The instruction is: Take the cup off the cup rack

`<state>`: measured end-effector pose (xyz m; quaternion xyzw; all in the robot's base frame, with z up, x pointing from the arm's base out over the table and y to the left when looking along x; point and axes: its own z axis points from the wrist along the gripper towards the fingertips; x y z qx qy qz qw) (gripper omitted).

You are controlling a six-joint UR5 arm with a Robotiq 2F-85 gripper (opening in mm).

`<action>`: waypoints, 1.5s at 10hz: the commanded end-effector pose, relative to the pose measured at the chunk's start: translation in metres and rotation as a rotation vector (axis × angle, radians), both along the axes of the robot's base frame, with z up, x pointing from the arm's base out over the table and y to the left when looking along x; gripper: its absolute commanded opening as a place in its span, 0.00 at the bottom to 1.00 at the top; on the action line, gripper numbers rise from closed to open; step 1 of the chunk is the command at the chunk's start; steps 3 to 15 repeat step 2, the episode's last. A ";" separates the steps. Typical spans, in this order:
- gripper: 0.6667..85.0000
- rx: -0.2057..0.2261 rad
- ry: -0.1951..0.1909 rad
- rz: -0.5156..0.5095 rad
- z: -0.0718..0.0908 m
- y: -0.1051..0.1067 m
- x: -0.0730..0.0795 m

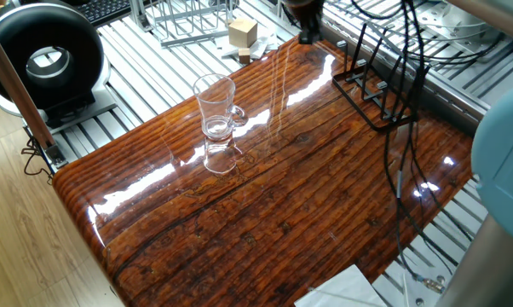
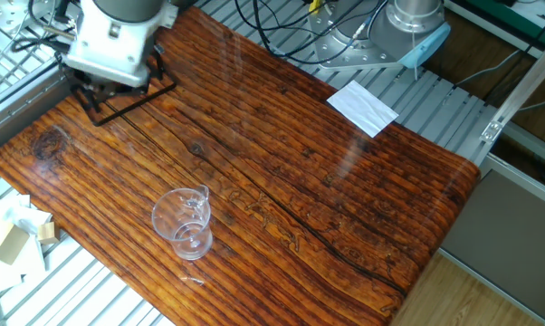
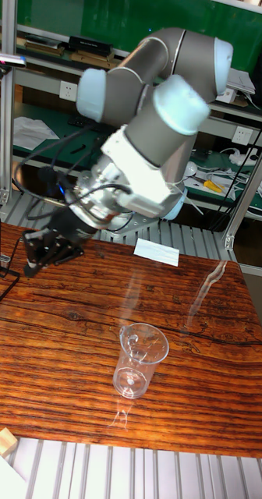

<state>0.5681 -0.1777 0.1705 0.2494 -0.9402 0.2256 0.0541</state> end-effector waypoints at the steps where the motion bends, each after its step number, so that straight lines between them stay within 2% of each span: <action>1: 0.01 0.068 -0.006 -0.034 -0.020 -0.009 -0.014; 15: 0.01 0.062 -0.005 -0.029 -0.021 -0.011 -0.014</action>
